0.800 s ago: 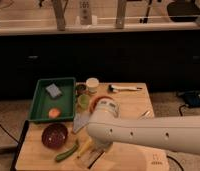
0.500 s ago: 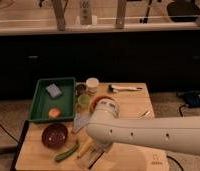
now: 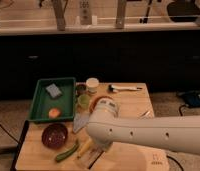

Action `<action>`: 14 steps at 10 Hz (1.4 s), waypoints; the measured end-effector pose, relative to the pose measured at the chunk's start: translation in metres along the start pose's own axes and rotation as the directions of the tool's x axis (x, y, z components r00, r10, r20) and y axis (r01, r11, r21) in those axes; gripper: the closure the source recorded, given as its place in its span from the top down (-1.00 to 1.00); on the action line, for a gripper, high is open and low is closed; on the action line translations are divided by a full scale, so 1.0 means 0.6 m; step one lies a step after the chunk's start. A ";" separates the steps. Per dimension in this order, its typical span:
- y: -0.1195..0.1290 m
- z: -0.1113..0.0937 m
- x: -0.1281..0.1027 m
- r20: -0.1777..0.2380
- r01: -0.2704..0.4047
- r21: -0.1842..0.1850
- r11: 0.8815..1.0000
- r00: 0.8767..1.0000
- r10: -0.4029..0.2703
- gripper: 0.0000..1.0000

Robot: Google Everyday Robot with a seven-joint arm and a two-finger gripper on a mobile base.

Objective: Place eraser in purple bowl

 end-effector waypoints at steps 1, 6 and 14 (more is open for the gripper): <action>0.001 0.001 -0.002 0.000 0.004 -0.002 1.000 1.000 -0.004 -0.91; -0.002 0.000 -0.006 0.001 0.018 0.001 1.000 1.000 -0.018 -0.91; -0.002 -0.003 -0.010 0.005 0.040 0.001 0.999 0.999 -0.040 -0.88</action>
